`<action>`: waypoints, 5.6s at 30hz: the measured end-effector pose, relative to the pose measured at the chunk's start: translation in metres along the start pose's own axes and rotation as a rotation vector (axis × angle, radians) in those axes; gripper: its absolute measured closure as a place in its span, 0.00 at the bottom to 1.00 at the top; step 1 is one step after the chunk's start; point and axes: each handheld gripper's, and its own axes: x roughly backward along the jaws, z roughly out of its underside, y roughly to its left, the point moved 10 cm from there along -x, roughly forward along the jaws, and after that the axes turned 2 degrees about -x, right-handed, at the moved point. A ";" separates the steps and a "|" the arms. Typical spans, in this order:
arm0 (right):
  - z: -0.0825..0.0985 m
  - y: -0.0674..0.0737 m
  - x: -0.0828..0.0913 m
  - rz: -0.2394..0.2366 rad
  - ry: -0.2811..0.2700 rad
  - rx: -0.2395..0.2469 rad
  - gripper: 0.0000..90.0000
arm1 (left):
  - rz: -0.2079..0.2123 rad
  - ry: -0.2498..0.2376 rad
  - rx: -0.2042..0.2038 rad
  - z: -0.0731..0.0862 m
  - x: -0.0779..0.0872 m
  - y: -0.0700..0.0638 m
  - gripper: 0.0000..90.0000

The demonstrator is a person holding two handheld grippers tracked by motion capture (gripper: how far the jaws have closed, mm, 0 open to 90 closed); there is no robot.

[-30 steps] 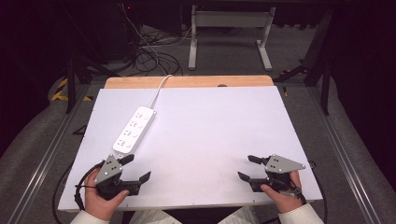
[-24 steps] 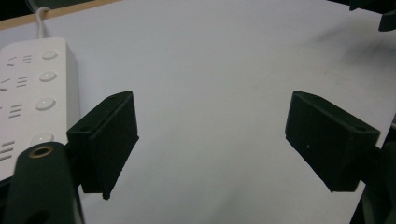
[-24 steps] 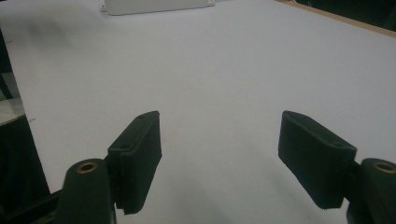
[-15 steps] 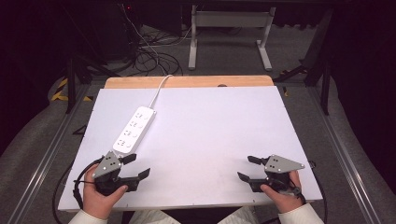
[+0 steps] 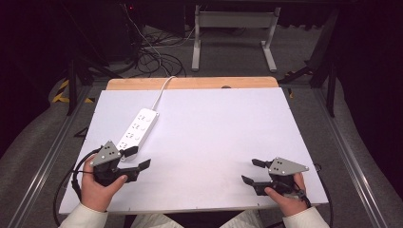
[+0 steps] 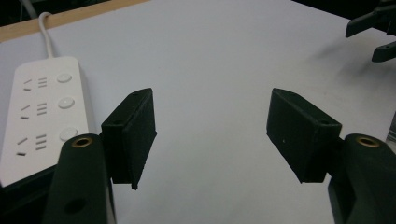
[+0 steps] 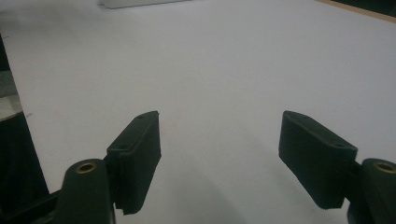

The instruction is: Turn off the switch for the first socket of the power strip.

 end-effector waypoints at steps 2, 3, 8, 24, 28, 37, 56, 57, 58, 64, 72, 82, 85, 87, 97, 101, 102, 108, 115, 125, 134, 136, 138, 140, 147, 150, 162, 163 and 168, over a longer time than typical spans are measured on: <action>0.000 0.000 0.000 -0.001 0.001 0.000 0.33 | 0.001 -0.002 -0.001 -0.008 -0.001 0.003 0.38; 0.000 0.000 0.000 -0.001 0.001 0.000 0.33 | 0.001 -0.002 -0.001 -0.008 -0.001 0.003 0.39; 0.000 0.000 -0.001 -0.006 -0.003 -0.006 0.33 | -0.009 0.000 -0.018 -0.021 -0.003 0.010 0.42; -0.001 0.000 0.000 -0.006 -0.004 -0.006 0.32 | -0.006 0.004 -0.040 -0.045 -0.009 0.018 0.62; -0.001 0.000 -0.001 -0.007 -0.003 -0.004 0.32 | -0.033 0.016 -0.033 -0.051 -0.015 0.035 0.95; 0.000 -0.005 -0.001 0.008 -0.004 -0.023 0.31 | -0.053 0.020 0.016 -0.067 -0.036 0.070 1.00; 0.004 -0.008 0.007 0.049 -0.007 -0.058 0.30 | -0.095 0.033 0.010 -0.087 -0.086 0.125 1.00; 0.004 -0.008 0.007 0.049 -0.007 -0.058 0.30 | -0.095 0.033 0.010 -0.087 -0.086 0.125 1.00; 0.005 -0.008 0.008 0.049 -0.005 -0.065 0.30 | -0.101 0.035 0.021 -0.085 -0.089 0.129 1.00; 0.006 -0.008 0.009 0.045 -0.007 -0.071 0.30 | -0.124 0.096 0.070 -0.061 -0.111 0.154 1.00; 0.006 -0.007 0.007 0.037 -0.001 -0.067 0.30 | -0.146 0.171 0.076 -0.044 -0.120 0.162 1.00; 0.006 -0.007 0.007 0.036 -0.002 -0.064 0.30 | -0.140 0.267 0.089 -0.029 -0.128 0.160 1.00; 0.006 -0.007 0.006 0.037 -0.001 -0.063 0.30 | -0.141 0.298 0.087 -0.024 -0.128 0.161 1.00; 0.006 -0.007 0.007 0.036 -0.001 -0.063 0.30 | -0.136 0.329 0.085 -0.019 -0.130 0.160 1.00; 0.006 -0.007 0.007 0.035 0.000 -0.067 0.30 | -0.132 0.371 0.072 -0.014 -0.132 0.159 1.00; 0.006 -0.007 0.006 0.034 -0.001 -0.062 0.30 | -0.126 0.387 0.069 -0.011 -0.132 0.158 1.00; 0.006 -0.007 0.006 0.034 -0.001 -0.062 0.30 | -0.125 0.386 0.067 -0.011 -0.132 0.158 1.00; 0.006 -0.007 0.007 0.034 -0.002 -0.063 0.30 | -0.132 0.390 0.066 -0.010 -0.131 0.158 1.00; 0.005 -0.007 0.007 0.034 -0.003 -0.063 0.30 | -0.141 0.402 0.064 -0.008 -0.132 0.156 1.00; 0.005 -0.006 0.008 0.033 -0.005 -0.061 0.30 | -0.162 0.415 0.047 -0.008 -0.132 0.156 1.00; 0.006 -0.005 0.007 0.029 -0.002 -0.060 0.30 | -0.170 0.416 0.053 -0.008 -0.133 0.154 1.00; 0.006 -0.005 0.007 0.030 0.000 -0.061 0.30 | -0.174 0.416 0.051 -0.008 -0.133 0.154 1.00; 0.006 -0.005 0.007 0.029 -0.002 -0.061 0.30 | -0.169 0.414 0.058 -0.008 -0.133 0.154 1.00; 0.006 -0.005 0.007 0.030 -0.001 -0.061 0.30 | -0.169 0.414 0.061 -0.008 -0.133 0.154 1.00; 0.006 -0.005 0.007 0.029 -0.001 -0.061 0.30 | -0.194 0.423 0.044 -0.008 -0.133 0.153 1.00; 0.007 -0.005 0.007 0.028 0.002 -0.061 0.30 | -0.208 0.433 0.034 -0.008 -0.134 0.153 1.00; 0.006 -0.005 0.008 0.028 0.001 -0.060 0.30 | -0.201 0.428 0.056 -0.008 -0.134 0.153 1.00; 0.006 -0.005 0.008 0.028 0.001 -0.060 0.30 | -0.196 0.426 0.059 -0.008 -0.134 0.153 1.00; 0.006 -0.005 0.009 0.028 0.001 -0.060 0.30 | -0.204 0.433 0.065 -0.007 -0.134 0.153 1.00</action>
